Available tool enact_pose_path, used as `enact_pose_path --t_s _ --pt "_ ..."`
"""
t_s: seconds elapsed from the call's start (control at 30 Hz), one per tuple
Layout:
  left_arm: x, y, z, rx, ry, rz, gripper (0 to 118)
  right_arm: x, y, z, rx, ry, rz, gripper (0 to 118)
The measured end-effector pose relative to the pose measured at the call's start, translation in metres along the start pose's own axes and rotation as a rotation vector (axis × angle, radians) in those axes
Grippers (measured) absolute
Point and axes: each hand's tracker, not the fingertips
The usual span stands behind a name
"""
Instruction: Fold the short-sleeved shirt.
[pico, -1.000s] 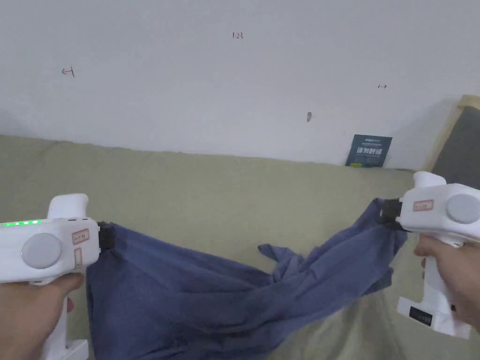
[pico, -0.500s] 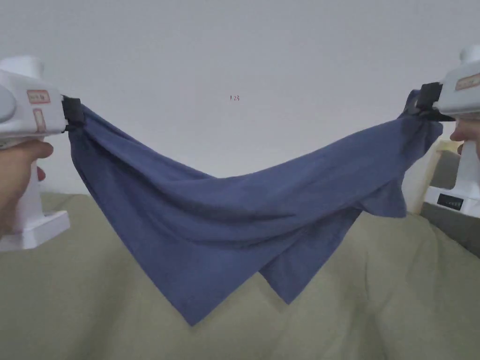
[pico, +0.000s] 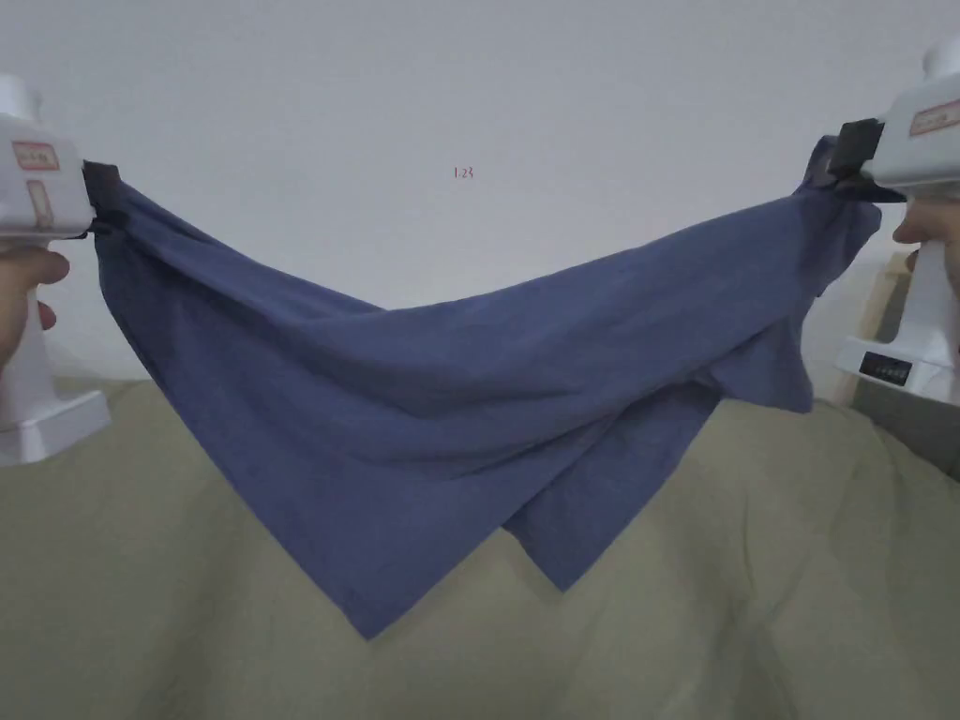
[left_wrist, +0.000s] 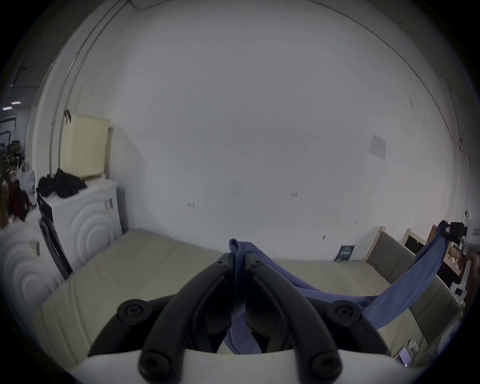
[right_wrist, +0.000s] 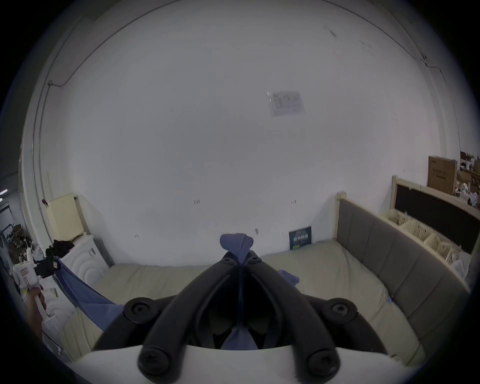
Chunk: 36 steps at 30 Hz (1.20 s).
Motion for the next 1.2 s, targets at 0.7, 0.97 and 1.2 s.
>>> enact_pose_path --t_s 0.7,0.97,1.2 --pt "-0.056 -0.190 0.094 -0.204 -0.064 0.073 8 0.077 -0.228 0.082 -0.268 0.007 -0.089 2" --pt "-0.078 -0.309 0.216 -0.372 -0.046 0.062 8 0.098 -0.373 0.187 -0.468 -0.019 -0.028 3" --pt "-0.103 -0.415 0.216 -0.568 0.052 0.103 8 0.127 -0.489 0.199 -0.630 -0.125 -0.009 3"
